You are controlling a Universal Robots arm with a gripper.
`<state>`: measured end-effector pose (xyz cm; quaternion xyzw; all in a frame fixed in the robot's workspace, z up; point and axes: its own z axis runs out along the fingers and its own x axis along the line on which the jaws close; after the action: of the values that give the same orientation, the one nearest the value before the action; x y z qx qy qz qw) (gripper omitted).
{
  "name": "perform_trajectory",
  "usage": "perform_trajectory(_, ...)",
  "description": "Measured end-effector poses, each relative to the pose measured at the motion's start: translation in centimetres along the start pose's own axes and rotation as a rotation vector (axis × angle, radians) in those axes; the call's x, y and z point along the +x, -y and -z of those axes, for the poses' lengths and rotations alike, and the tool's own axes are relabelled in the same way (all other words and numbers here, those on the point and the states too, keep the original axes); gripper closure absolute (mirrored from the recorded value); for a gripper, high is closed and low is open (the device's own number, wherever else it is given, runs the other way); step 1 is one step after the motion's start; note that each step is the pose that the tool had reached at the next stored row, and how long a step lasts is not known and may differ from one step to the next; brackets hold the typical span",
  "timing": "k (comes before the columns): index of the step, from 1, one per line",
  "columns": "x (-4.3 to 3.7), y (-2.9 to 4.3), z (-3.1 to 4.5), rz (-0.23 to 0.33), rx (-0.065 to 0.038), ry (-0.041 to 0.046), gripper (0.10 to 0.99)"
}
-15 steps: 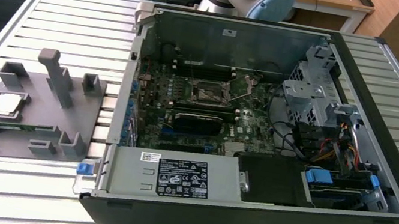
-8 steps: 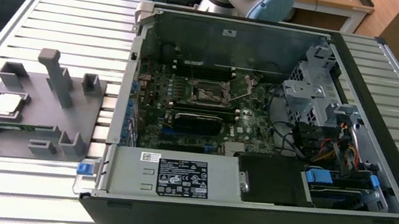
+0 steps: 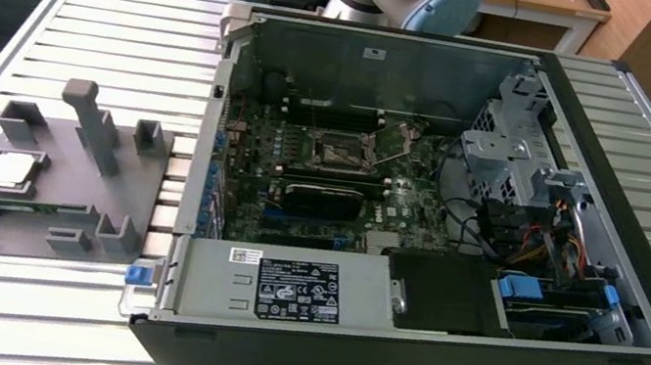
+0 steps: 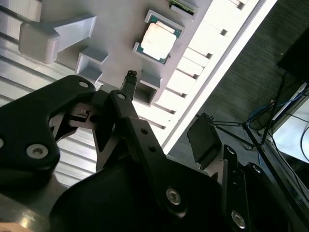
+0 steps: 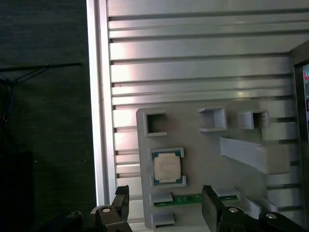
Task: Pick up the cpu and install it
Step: 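Pick up the cpu and move it towards the insertion slot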
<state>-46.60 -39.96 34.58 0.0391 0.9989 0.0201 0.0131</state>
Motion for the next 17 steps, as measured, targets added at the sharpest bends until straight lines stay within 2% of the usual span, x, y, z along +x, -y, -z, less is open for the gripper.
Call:
perform_trajectory(1,0.01,0.01,-0.38,0.000,0.000,0.0000,0.380)
perform_trajectory(4,0.02,0.03,-0.86,0.000,0.000,-0.0001,0.380)
perform_trajectory(13,0.05,0.07,-1.72,0.000,0.000,-0.0001,0.380)
perform_trajectory(17,0.06,0.10,-2.34,0.000,0.000,-0.0003,0.380)
